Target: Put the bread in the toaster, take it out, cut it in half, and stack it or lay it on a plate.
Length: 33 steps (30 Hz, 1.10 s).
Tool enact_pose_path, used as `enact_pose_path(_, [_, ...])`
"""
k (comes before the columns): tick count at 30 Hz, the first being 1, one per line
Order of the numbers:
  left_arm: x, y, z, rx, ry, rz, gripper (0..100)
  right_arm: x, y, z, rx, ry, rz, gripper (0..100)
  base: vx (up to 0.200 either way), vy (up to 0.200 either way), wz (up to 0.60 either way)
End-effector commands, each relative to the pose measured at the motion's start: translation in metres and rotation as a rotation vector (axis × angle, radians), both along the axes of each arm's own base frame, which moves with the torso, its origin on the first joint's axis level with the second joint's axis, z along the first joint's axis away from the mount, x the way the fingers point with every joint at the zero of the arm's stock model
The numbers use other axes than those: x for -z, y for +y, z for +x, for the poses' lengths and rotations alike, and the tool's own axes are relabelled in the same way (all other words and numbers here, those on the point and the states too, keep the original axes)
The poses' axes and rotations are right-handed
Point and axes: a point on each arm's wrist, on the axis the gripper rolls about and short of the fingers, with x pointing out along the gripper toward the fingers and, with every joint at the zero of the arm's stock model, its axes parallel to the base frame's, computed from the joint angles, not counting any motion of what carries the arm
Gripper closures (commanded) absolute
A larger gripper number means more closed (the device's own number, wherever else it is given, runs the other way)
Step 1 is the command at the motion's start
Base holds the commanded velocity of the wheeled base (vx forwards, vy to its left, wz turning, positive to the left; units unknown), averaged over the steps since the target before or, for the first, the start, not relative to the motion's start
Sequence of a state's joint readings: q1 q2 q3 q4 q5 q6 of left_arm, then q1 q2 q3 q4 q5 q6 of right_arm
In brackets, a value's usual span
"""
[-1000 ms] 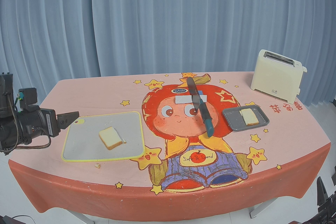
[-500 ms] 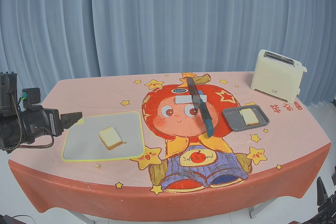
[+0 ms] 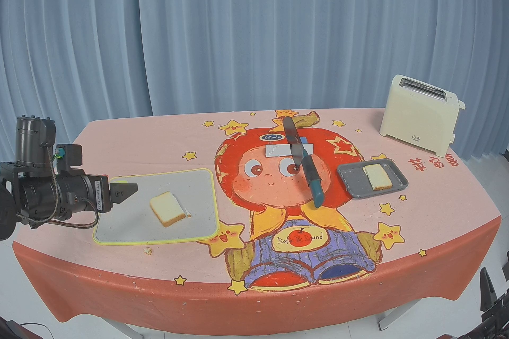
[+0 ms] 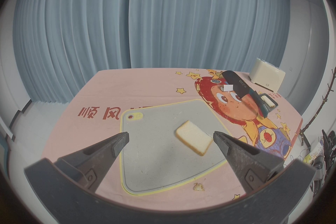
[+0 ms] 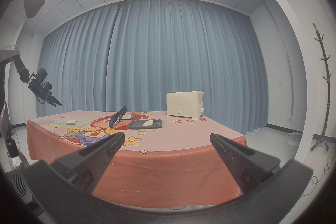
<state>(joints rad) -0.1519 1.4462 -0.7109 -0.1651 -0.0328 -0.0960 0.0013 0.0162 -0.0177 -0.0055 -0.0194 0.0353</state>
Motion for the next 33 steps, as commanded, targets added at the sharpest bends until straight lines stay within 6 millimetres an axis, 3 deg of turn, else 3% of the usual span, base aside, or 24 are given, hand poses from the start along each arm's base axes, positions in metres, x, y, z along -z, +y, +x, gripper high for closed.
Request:
enact_pose_path(1, [0.013, -0.001, 0.011, -0.004, 0.053, 0.013, 0, 0.005, 0.000, 0.000, 0.000, 0.001, 0.000, 0, 0.000, 0.000, 0.00])
enact_pose_path(13, [0.041, -0.015, 0.039, -0.063, 0.056, 0.080, 0, 0.005, 0.000, 0.000, 0.000, 0.002, 0.000, 0, 0.000, 0.000, 0.00])
enact_pose_path(33, [0.068, -0.025, 0.055, -0.087, 0.129, 0.099, 0, 0.005, 0.000, 0.000, 0.000, 0.001, 0.000, 0, 0.000, 0.000, 0.00])
